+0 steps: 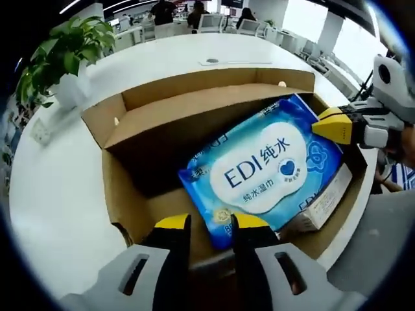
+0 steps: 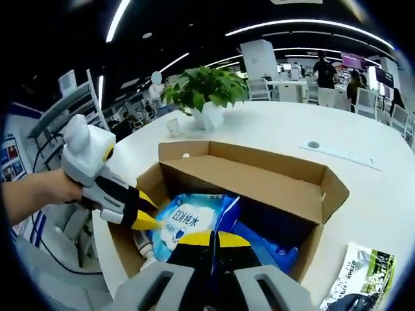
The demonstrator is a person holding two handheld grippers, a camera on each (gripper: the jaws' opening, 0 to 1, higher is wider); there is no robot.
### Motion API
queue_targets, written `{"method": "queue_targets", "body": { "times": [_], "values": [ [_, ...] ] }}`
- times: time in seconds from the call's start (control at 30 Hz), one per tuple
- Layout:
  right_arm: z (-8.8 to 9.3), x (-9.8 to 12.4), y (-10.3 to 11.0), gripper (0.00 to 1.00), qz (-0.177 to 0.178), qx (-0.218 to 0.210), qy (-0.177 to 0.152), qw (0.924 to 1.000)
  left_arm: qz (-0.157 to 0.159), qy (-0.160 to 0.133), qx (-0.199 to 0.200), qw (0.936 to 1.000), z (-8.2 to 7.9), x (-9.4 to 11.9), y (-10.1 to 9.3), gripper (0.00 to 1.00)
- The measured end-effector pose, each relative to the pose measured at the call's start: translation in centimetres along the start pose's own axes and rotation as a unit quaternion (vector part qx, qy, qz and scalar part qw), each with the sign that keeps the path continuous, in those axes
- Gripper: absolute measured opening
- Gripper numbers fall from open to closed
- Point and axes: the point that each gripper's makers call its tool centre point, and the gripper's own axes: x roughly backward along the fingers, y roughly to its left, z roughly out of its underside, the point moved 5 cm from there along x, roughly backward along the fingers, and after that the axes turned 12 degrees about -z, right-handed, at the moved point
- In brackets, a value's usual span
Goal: Operate the shoe box by opening the lid, removing the specified soft item, and placing it in the target area until the item is outside and the box remains undamaged.
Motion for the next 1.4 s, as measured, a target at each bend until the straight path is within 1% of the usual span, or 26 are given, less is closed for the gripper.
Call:
{"method": "queue_targets", "body": {
  "times": [0.13, 0.2, 0.27, 0.33, 0.4, 0.43, 0.53, 0.77, 0.93, 1.4],
  "values": [
    [0.2, -0.1, -0.2, 0.0, -0.001, -0.003, 0.001, 1.0, 0.006, 0.007, 0.012, 0.9999, 0.2, -0.4, 0.0, 0.21],
    [0.3, -0.1, -0.3, 0.0, -0.001, -0.006, 0.0, 1.0, 0.016, 0.003, 0.034, 0.9993, 0.2, -0.6, -0.2, 0.18],
    [0.3, -0.1, -0.3, 0.0, -0.001, -0.008, -0.001, 1.0, 0.021, 0.004, 0.043, 0.9988, 0.2, -0.6, -0.2, 0.16],
    [0.4, -0.1, -0.4, 0.0, -0.001, -0.008, 0.0, 1.0, 0.021, 0.004, 0.051, 0.9985, 0.2, -0.7, -0.2, 0.14],
    [0.4, -0.1, -0.4, 0.0, -0.001, -0.01, -0.001, 0.9999, 0.019, 0.002, 0.053, 0.9984, 0.2, -0.7, 0.0, 0.1],
    [0.5, -0.1, -0.5, 0.0, 0.0, -0.011, -0.001, 0.9999, 0.019, 0.001, 0.062, 0.9979, 0.2, -0.8, 0.1, 0.08],
    [0.5, -0.1, -0.5, 0.0, 0.001, -0.013, -0.002, 0.9999, 0.018, -0.003, 0.057, 0.9982, 0.2, -0.8, 0.2, 0.02],
    [0.5, 0.0, -0.4, 0.0, 0.003, -0.015, -0.005, 0.9999, 0.011, -0.012, 0.04, 0.9991, 0.1, -0.8, 0.2, 0.0],
    [0.4, 0.1, -0.4, 0.0, 0.005, -0.01, -0.006, 0.9999, 0.009, -0.023, 0.049, 0.9985, 0.2, -0.3, 0.3, 0.0],
    [-0.1, 0.6, -0.1, 0.0, 0.0, -0.021, -0.019, 0.9996, 0.009, -0.053, 0.062, 0.9967, 0.2, 1.6, 0.5, 0.0]
  ]
}}
